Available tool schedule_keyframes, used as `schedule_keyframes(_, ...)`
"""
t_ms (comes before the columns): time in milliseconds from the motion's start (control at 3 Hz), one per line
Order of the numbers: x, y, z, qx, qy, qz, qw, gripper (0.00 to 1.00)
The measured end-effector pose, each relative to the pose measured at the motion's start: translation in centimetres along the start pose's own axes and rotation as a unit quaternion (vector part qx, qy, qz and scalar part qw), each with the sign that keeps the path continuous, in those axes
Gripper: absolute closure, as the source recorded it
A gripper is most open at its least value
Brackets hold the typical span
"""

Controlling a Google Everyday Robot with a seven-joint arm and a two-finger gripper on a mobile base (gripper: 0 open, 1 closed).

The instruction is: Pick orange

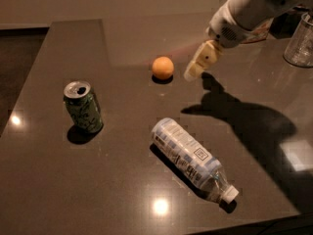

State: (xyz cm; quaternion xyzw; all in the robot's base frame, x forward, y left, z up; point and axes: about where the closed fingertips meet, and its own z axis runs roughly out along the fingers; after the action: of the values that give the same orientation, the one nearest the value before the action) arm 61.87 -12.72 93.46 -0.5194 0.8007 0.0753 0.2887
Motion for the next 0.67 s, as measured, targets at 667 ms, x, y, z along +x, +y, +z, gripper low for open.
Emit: schedule_keyframes(667, -1.9, -0.6, 6.6, -0.027, -0.005, 0.023, 0.9994, 0.00)
